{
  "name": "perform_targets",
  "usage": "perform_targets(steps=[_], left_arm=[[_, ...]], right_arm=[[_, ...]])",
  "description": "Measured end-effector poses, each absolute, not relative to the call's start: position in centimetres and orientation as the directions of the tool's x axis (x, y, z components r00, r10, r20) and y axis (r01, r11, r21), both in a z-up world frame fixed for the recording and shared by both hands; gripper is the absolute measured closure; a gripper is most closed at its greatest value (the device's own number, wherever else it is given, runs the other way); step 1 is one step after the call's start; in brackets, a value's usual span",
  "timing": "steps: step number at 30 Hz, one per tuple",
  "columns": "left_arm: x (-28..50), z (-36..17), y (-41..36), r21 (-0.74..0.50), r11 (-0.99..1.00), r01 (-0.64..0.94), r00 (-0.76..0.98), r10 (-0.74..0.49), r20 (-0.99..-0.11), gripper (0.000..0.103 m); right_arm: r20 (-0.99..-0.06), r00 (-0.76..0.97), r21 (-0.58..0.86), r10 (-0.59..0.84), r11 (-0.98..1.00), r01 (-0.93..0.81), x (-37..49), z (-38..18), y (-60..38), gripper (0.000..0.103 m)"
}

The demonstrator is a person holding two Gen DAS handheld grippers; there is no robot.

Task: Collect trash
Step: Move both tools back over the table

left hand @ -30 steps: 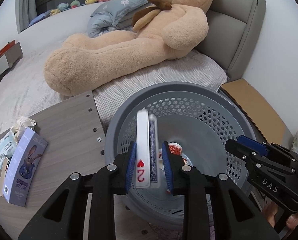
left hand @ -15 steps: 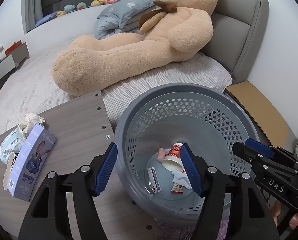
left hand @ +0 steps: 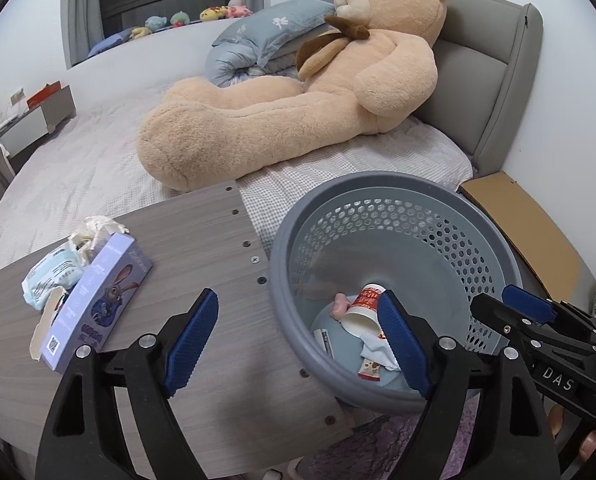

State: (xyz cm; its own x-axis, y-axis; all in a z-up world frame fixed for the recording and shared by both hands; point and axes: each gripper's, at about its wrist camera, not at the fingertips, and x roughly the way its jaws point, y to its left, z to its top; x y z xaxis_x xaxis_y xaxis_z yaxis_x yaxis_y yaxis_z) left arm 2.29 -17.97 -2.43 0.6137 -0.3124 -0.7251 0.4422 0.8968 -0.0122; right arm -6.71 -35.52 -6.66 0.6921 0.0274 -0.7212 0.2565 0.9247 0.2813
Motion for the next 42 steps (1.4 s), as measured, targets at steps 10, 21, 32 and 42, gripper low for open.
perform_targets(steps=[10, 21, 32, 42], left_arm=[[1.2, -2.0, -13.7, -0.022, 0.924, 0.383, 0.652, -0.287, -0.702, 0.015], [0.2, -1.9, -8.2, -0.025, 0.951, 0.309, 0.689, -0.242, -0.683, 0.013], [0.0, -1.5, -1.6, -0.041, 0.977, 0.209, 0.727, -0.183, -0.662, 0.012], [0.6, -2.4, 5.1, -0.035, 0.995, 0.092, 0.744, -0.092, -0.662, 0.011]], right_arm=[[-0.709, 0.704, 0.257, 0.032, 0.942, 0.216, -7.4, -5.9, -32.0, 0.041], [-0.704, 0.708, 0.23, 0.056, 0.961, 0.153, -7.5, -5.3, -27.4, 0.037], [-0.702, 0.705, 0.2, 0.1, 0.978, 0.061, -6.7, -4.4, -22.2, 0.035], [-0.708, 0.686, 0.176, 0.168, 0.983, -0.06, -3.8, -4.2, -15.4, 0.032]])
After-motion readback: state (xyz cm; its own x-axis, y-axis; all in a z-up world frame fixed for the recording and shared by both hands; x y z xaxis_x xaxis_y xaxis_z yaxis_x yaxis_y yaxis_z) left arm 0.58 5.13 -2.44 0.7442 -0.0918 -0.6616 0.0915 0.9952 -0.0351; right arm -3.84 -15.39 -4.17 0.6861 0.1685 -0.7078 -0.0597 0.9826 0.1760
